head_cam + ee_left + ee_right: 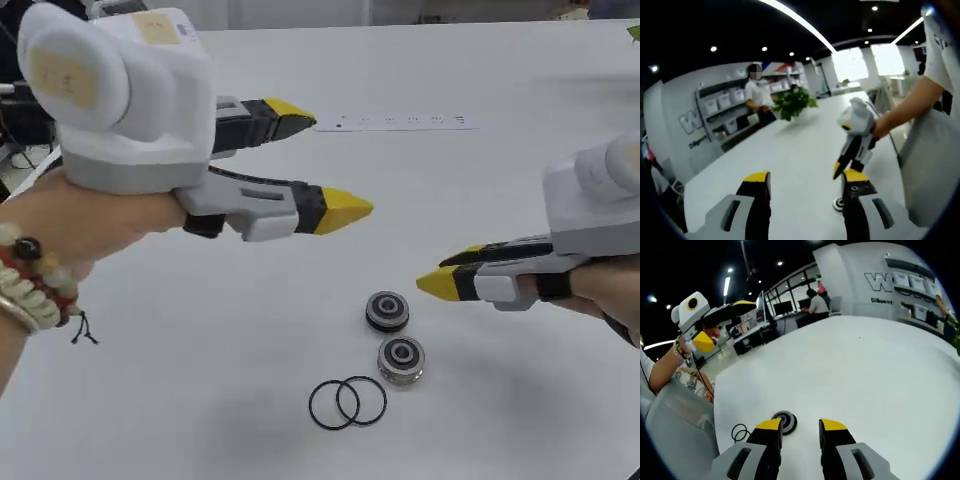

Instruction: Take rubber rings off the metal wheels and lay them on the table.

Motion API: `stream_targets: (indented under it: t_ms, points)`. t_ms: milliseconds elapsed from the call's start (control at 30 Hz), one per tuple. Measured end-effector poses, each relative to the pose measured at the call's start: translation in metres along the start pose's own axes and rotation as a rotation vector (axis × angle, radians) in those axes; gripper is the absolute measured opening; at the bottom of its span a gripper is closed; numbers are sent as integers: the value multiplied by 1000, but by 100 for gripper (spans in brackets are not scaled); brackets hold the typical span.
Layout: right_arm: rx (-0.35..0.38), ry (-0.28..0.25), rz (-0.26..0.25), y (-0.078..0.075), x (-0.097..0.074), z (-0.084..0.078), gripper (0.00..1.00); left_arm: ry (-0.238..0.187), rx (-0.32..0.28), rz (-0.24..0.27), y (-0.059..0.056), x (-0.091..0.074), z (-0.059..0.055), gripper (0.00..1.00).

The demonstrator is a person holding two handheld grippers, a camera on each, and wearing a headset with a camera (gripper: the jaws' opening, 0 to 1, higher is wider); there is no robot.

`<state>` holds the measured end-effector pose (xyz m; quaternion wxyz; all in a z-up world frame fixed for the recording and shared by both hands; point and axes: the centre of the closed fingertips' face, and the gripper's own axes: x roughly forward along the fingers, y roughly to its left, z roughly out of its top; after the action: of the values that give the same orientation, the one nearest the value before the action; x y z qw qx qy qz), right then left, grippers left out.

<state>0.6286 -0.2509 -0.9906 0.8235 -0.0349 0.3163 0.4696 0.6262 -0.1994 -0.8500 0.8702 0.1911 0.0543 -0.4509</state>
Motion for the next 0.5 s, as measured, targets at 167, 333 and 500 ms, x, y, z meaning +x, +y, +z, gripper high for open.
stream_targets:
  t_ms: [167,333,500]
  points:
    - [-20,19,29,8,7,-9,27,1,-23,-21,5,17,-19,47]
    - [-97,61,26,11,11,-19,29,26,-41,-36,2,29,-40,41]
    - [-127,84,36,16,15,-23,34,66,-174,-30,-8,30,-77,36]
